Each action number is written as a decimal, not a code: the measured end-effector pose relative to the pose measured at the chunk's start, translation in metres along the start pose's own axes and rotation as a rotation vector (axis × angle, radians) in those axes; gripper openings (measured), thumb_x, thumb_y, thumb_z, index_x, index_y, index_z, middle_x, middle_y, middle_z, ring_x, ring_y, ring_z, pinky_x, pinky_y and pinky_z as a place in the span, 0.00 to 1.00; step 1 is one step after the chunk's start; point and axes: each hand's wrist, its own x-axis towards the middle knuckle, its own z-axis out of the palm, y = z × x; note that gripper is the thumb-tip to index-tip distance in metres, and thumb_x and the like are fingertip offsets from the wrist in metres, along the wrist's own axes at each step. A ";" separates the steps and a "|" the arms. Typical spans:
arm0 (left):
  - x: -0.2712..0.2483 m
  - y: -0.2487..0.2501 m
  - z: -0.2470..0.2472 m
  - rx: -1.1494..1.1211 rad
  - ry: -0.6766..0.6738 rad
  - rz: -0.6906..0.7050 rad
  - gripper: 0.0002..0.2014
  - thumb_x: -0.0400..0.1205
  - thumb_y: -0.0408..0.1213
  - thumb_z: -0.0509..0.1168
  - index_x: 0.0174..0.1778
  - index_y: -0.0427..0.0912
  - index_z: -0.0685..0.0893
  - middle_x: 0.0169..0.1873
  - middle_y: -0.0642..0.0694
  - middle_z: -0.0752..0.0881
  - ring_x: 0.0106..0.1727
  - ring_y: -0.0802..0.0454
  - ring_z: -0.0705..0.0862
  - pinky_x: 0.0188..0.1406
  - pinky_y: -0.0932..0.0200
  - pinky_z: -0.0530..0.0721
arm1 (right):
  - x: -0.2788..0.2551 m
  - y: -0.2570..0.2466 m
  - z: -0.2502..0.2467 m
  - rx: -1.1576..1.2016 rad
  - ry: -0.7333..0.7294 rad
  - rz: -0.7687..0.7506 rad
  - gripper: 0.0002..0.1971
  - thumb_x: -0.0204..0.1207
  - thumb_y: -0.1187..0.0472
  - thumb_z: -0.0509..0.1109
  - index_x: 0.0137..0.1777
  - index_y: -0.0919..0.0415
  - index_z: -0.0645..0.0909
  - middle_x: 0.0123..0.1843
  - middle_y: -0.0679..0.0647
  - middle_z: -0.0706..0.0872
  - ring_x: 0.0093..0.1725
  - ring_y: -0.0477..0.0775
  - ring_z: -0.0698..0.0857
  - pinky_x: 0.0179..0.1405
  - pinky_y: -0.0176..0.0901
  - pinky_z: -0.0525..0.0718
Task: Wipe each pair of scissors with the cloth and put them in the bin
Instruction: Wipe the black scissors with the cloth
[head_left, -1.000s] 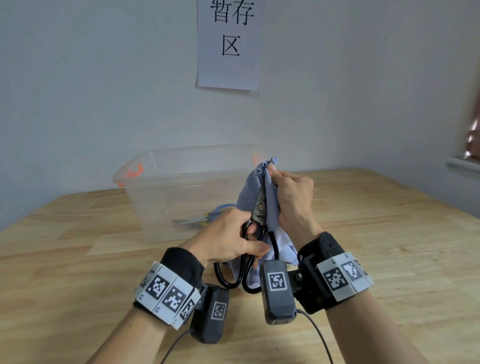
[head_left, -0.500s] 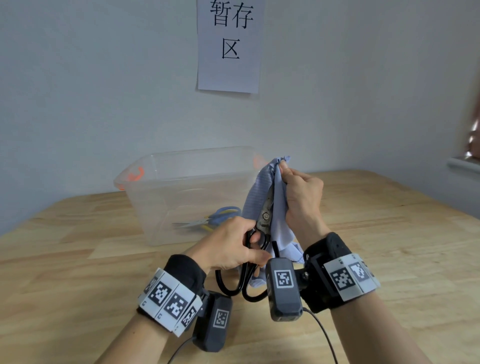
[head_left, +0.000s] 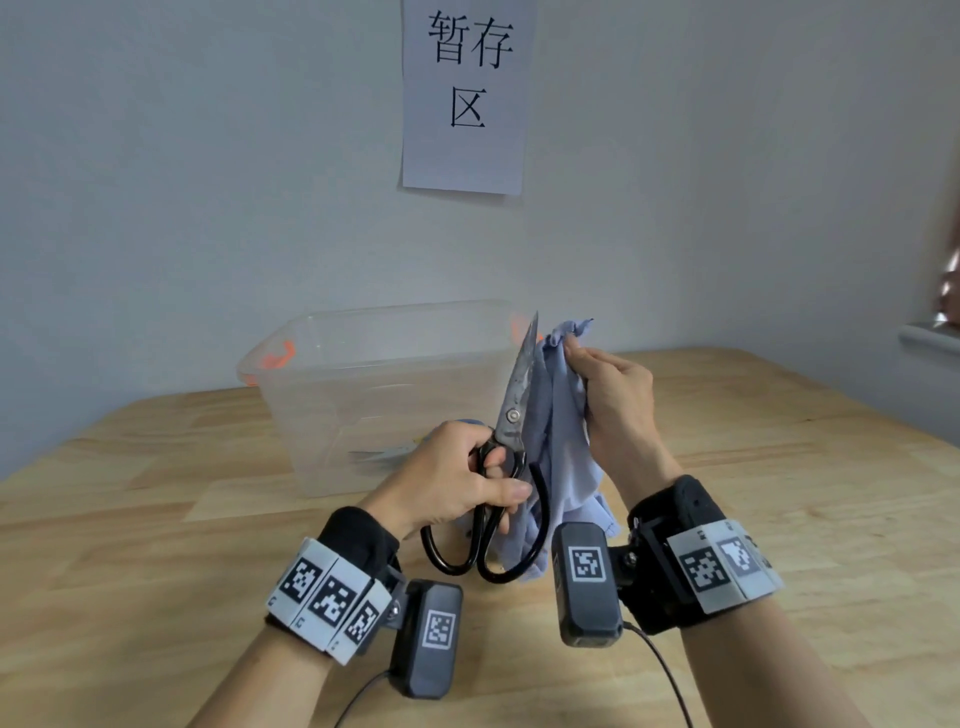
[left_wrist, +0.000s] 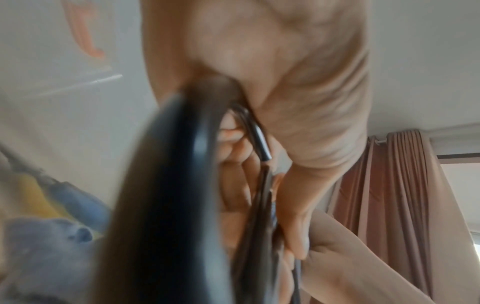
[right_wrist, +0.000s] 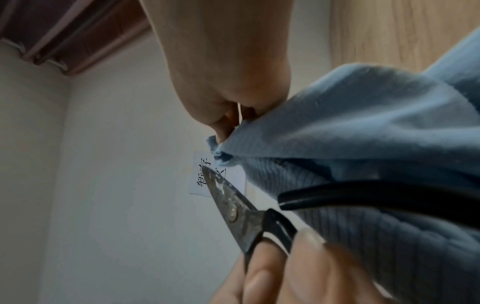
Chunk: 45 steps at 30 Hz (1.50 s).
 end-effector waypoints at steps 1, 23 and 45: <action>0.000 0.000 -0.001 0.002 0.018 0.003 0.21 0.77 0.22 0.74 0.35 0.41 0.67 0.29 0.34 0.81 0.28 0.44 0.88 0.35 0.48 0.87 | -0.001 0.001 0.001 -0.001 -0.043 0.014 0.15 0.80 0.61 0.75 0.49 0.78 0.87 0.41 0.67 0.86 0.41 0.59 0.84 0.43 0.47 0.84; 0.003 0.000 0.003 0.204 0.061 0.023 0.22 0.74 0.28 0.77 0.31 0.43 0.66 0.23 0.46 0.82 0.29 0.45 0.90 0.34 0.52 0.77 | -0.016 0.007 0.018 -0.229 -0.252 -0.078 0.35 0.63 0.48 0.80 0.46 0.85 0.76 0.37 0.63 0.77 0.38 0.58 0.74 0.40 0.53 0.74; 0.004 0.003 0.016 0.316 0.053 0.014 0.20 0.74 0.33 0.78 0.32 0.42 0.69 0.25 0.50 0.76 0.24 0.58 0.74 0.29 0.57 0.71 | -0.007 0.017 0.020 -0.191 0.017 -0.172 0.15 0.78 0.60 0.77 0.30 0.63 0.83 0.30 0.59 0.81 0.33 0.55 0.80 0.34 0.47 0.80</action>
